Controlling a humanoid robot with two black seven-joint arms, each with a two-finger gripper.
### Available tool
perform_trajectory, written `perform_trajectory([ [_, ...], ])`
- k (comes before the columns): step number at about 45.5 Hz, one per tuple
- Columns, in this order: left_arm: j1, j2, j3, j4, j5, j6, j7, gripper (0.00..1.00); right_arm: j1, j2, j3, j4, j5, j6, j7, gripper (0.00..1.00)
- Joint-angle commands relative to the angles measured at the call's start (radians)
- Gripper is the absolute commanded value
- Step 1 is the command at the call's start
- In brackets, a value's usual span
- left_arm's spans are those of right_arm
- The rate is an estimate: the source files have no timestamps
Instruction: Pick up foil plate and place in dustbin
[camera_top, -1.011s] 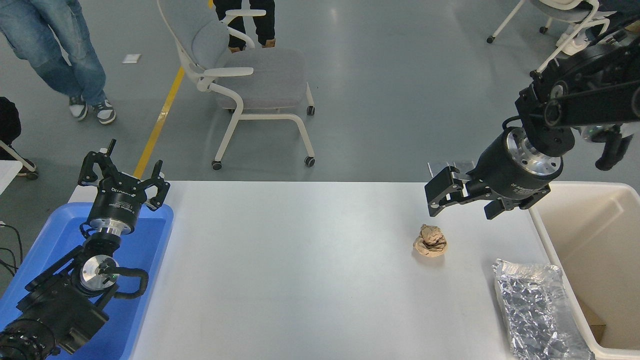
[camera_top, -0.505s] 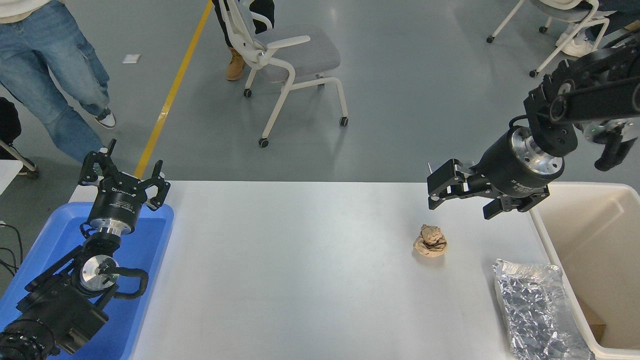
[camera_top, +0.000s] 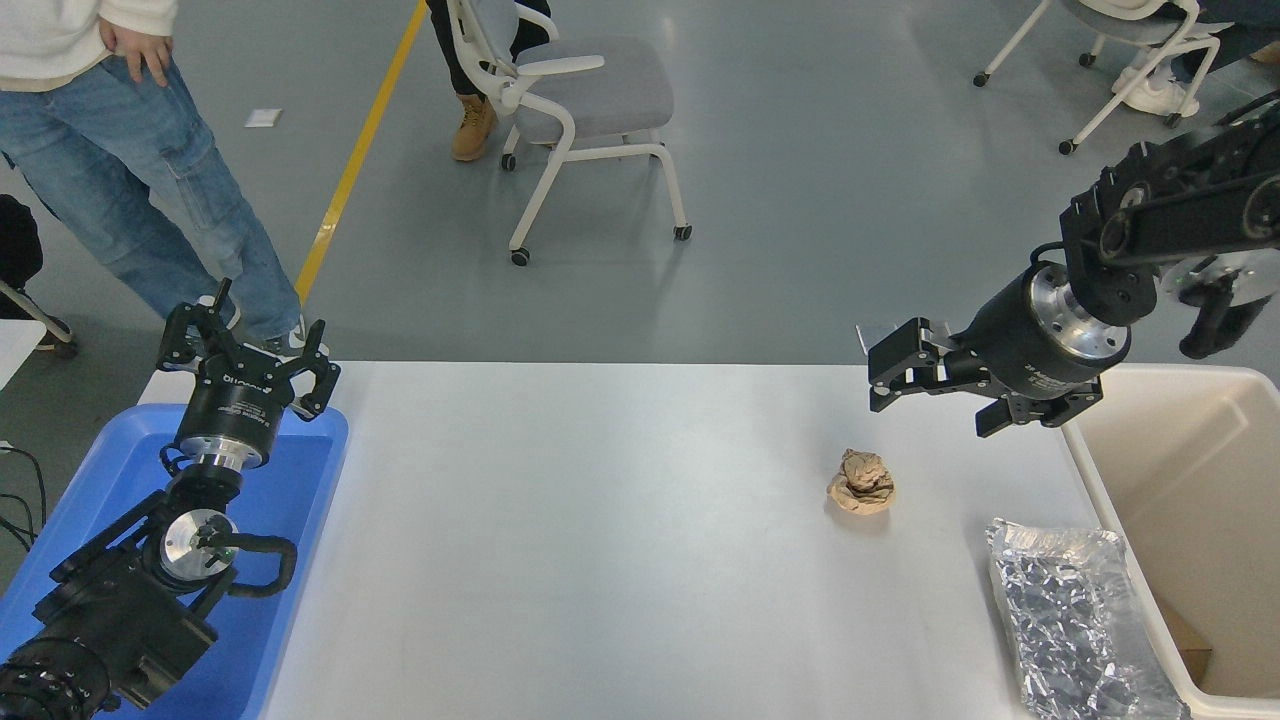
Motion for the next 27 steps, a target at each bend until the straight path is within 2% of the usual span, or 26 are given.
perform_trajectory([
  [1,0.000,0.000,-0.001,0.000,0.000,0.001,0.000,0.99,-0.092,0.019,-0.021,-0.037,-0.017,-0.117,-0.001,1.00],
  [11,0.000,0.000,0.001,0.000,0.000,-0.001,0.000,0.99,-0.230,0.055,-0.093,-0.137,-0.050,-0.269,-0.001,1.00],
  [27,0.000,0.000,0.001,0.000,0.000,0.001,0.000,0.99,-0.416,0.032,-0.248,-0.224,-0.053,-0.406,-0.001,1.00],
])
